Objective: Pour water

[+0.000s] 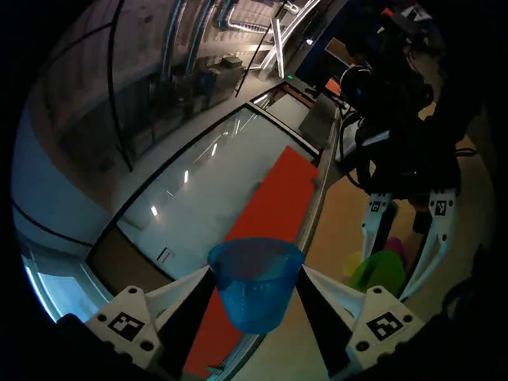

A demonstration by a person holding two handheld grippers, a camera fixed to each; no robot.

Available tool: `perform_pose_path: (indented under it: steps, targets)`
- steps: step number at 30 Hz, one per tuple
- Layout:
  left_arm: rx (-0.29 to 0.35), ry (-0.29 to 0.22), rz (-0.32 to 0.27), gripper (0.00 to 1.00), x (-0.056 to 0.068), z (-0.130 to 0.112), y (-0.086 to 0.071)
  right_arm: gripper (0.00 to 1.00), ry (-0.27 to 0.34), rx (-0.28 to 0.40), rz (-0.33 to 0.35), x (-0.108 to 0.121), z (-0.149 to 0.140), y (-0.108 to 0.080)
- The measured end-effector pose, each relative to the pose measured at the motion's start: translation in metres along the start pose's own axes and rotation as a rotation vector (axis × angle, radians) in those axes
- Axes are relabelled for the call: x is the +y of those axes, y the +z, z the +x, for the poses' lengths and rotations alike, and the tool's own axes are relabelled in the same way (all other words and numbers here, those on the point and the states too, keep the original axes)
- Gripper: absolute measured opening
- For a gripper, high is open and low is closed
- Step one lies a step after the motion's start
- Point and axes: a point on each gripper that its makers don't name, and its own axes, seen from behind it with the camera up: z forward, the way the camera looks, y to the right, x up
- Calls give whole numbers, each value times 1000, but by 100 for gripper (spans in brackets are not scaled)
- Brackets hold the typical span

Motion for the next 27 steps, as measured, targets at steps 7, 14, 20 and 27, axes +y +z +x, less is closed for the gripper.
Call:
perform_pose_path:
  steps: [7, 14, 20, 27]
  targets:
    - [-4, 60, 9, 85, -1, 1, 1, 88, -4, 1, 2, -1, 3, 1]
    - [-4, 104, 10, 85, -1, 2, 1, 88, -5, 2, 4, -1, 4, 1]
    - [-7, 151, 14, 85, -2, 1, 1, 88, -7, 3, 2, 0, 4, 0]
    - [-4, 180, 21, 85, -4, 3, 2, 88, -9, 1, -1, 1, 4, -1]
